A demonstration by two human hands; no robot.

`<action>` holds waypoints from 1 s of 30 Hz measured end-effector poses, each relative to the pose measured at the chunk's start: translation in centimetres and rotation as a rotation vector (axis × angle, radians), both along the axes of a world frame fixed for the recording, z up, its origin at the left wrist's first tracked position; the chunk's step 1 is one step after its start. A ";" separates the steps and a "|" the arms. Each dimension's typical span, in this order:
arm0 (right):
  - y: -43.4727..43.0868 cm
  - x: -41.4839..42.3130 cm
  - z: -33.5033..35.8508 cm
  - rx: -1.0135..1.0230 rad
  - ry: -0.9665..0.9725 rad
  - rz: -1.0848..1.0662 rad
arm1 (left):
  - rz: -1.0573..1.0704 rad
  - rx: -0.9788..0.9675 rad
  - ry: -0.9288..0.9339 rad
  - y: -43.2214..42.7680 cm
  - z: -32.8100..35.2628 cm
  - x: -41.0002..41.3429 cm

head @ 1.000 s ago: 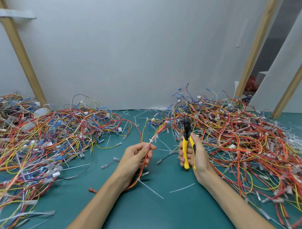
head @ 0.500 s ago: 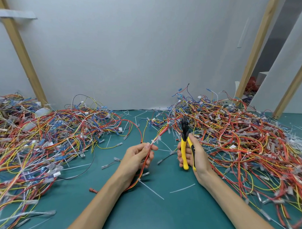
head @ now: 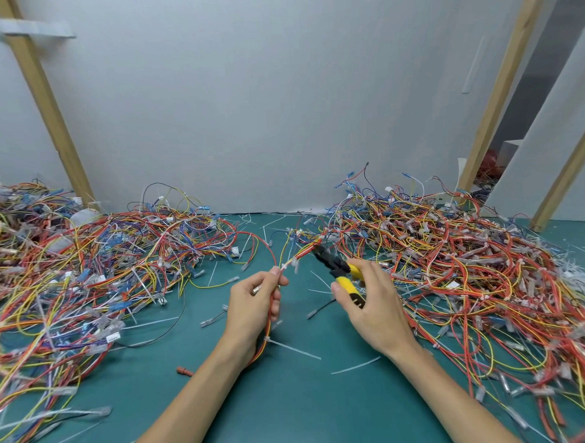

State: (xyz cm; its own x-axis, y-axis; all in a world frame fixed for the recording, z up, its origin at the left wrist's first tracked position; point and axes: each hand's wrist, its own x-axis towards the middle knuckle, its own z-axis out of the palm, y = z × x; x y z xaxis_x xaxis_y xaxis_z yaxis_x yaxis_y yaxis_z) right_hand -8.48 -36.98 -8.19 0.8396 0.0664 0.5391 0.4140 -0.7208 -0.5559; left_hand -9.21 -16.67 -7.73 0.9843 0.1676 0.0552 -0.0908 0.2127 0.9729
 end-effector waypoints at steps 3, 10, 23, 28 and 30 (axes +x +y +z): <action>-0.1 0.0 0.2 -0.117 -0.091 -0.033 | 0.008 -0.038 0.029 0.0 0.0 0.1; 0.1 -0.6 0.5 -0.267 -0.131 -0.008 | -0.005 -0.066 0.068 0.0 0.1 0.0; 0.9 -1.2 0.7 -0.252 -0.119 -0.051 | -0.066 0.124 0.034 -0.5 -0.5 -0.3; 0.8 -1.1 0.7 -0.293 -0.135 -0.070 | -0.090 0.219 -0.028 -0.4 -0.8 -0.3; 0.7 -1.0 0.9 -0.320 -0.144 -0.070 | -0.097 0.222 -0.029 -0.4 -0.9 -0.3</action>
